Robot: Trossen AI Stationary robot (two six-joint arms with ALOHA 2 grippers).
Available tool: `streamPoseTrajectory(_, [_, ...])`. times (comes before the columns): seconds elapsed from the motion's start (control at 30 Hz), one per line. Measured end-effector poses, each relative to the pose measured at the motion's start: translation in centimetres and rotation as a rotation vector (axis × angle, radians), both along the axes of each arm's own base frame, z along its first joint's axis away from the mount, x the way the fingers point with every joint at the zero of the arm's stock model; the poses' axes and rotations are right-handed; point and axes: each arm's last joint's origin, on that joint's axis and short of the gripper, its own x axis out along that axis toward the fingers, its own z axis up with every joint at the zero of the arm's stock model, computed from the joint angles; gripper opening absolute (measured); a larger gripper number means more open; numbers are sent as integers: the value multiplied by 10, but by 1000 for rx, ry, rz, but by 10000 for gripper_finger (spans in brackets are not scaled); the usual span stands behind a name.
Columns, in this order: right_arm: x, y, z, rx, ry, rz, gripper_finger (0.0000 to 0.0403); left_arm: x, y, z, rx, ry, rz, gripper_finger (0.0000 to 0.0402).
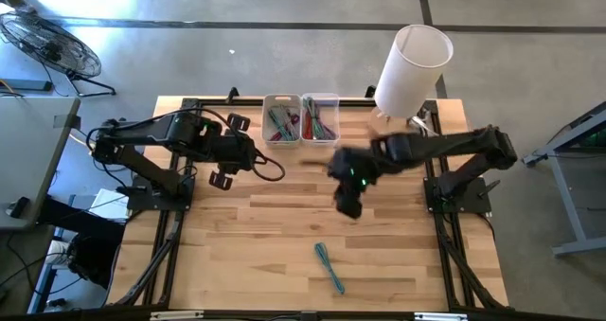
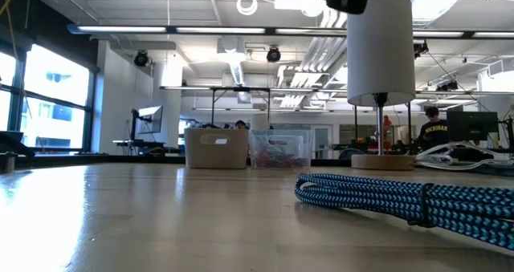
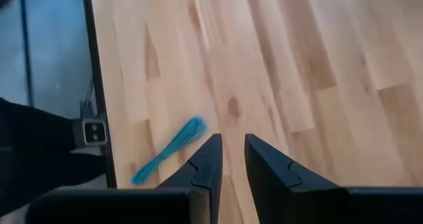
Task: Pick & Place USB Port
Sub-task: Put the blue and black USB cable into the gray bin
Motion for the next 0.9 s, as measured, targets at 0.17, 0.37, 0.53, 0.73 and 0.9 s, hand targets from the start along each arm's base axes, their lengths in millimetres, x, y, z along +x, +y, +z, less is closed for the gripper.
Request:
streamPoseTrajectory(0.17, [-9, 48, -7, -79, 57, 73, 57, 1, -2, 0, -98, -27, 43, 165])
streamPoseTrajectory(0.37, [-19, 94, -26, -196, 148, 193, 58, 3, -4, 0, -184, -64, 98, 165])
streamPoseTrajectory(0.53, [-10, 127, -40, -131, 108, 256, 58, 3, -4, 0, -199, -72, 124, 165])
streamPoseTrajectory(0.73, [11, 143, -52, 79, 73, 224, 64, 1, -5, -1, -225, -47, 107, 165])
streamPoseTrajectory(0.9, [21, 147, -70, 125, 146, 148, 101, 0, -5, -5, -234, -13, 105, 165])
